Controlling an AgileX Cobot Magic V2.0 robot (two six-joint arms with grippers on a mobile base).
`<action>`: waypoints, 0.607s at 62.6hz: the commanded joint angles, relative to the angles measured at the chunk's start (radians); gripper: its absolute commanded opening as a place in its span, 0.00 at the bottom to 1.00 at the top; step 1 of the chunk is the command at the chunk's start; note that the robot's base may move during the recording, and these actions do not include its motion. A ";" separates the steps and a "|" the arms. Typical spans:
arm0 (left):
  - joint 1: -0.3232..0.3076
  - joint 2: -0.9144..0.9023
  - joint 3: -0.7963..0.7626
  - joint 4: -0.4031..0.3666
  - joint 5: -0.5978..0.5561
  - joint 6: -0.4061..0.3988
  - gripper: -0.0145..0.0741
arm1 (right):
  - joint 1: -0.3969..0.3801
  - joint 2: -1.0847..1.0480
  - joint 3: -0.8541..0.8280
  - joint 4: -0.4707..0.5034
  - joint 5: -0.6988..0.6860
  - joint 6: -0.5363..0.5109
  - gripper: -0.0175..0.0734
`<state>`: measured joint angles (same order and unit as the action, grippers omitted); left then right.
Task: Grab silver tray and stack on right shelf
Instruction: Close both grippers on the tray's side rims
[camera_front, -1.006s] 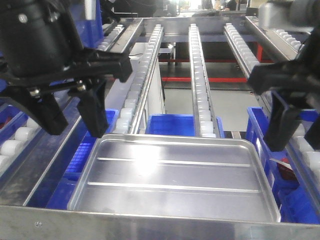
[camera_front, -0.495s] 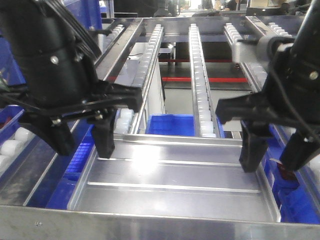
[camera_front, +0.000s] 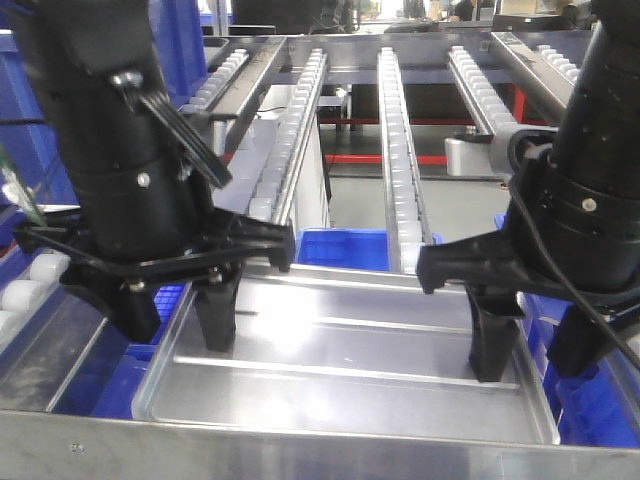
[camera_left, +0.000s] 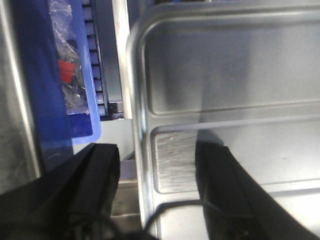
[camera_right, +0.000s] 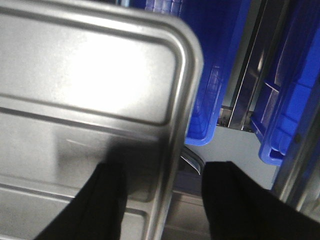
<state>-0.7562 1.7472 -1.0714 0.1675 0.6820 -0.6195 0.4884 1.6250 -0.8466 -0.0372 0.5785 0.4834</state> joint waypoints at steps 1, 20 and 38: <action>-0.002 -0.021 -0.029 0.010 -0.033 -0.012 0.46 | 0.000 -0.004 -0.021 -0.013 -0.056 0.004 0.69; 0.010 -0.013 -0.029 0.010 -0.045 -0.015 0.39 | 0.000 0.012 -0.021 -0.013 -0.063 0.004 0.49; 0.032 -0.013 -0.029 0.015 -0.047 -0.015 0.04 | 0.000 0.012 -0.021 -0.013 -0.060 0.004 0.26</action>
<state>-0.7283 1.7623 -1.0797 0.1628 0.6830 -0.6237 0.4882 1.6380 -0.8587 -0.0322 0.5878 0.4995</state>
